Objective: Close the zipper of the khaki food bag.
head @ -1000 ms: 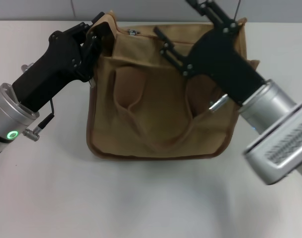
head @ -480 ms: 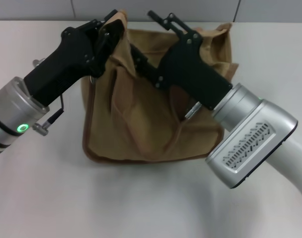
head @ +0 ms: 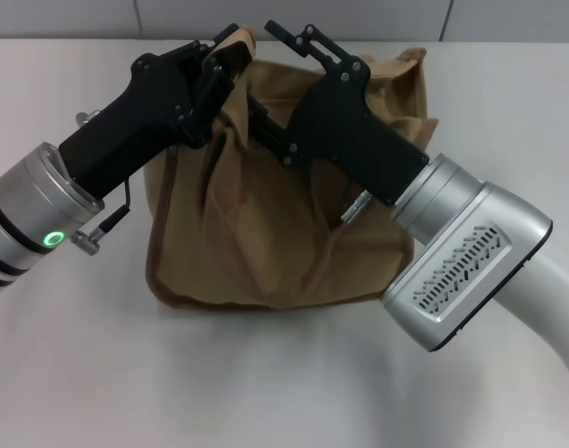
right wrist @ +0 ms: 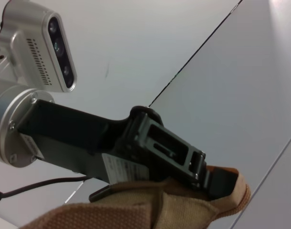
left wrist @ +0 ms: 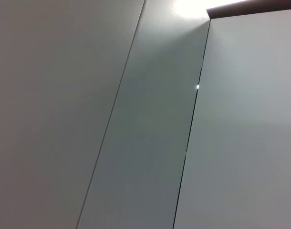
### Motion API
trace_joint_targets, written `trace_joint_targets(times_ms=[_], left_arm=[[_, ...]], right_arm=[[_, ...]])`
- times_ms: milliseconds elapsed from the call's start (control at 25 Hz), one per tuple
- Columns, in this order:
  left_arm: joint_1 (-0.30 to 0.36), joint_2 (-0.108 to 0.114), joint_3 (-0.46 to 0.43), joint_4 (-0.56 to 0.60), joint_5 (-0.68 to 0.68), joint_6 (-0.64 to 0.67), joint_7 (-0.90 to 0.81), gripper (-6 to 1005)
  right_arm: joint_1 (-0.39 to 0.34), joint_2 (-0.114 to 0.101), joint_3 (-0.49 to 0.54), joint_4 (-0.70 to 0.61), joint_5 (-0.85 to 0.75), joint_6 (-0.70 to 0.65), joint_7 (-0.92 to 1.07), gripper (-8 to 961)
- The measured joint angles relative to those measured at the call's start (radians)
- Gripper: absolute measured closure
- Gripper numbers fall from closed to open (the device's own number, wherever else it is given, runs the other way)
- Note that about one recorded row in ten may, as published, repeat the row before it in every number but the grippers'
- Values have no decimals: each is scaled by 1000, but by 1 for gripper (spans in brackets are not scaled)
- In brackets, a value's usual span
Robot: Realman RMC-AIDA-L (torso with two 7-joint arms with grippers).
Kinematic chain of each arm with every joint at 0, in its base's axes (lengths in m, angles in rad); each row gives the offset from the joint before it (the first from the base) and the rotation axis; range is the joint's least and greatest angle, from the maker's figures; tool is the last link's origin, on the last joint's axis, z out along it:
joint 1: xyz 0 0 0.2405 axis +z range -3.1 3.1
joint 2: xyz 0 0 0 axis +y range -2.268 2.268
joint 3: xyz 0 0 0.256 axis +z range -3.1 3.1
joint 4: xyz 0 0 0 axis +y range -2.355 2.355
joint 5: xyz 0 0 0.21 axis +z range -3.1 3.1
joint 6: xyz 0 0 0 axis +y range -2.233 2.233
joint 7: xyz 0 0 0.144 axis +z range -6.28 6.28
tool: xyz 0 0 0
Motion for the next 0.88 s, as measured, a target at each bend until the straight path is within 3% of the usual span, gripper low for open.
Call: trace_joint_targets(times_ms=[440,560,880], left_arm=[[1,1,1,-1,1,-11,0,959],[1,1,1,-1,1,-11,0,958],[5,1,2,-2,1,-8,0,956]], right_arm=[[0,0,-15,-8,-10,1,-8,448],[-1,0,-19,-9,-10,1,-8,680],[-2,0,-20,-10,-10,1,-8,832]])
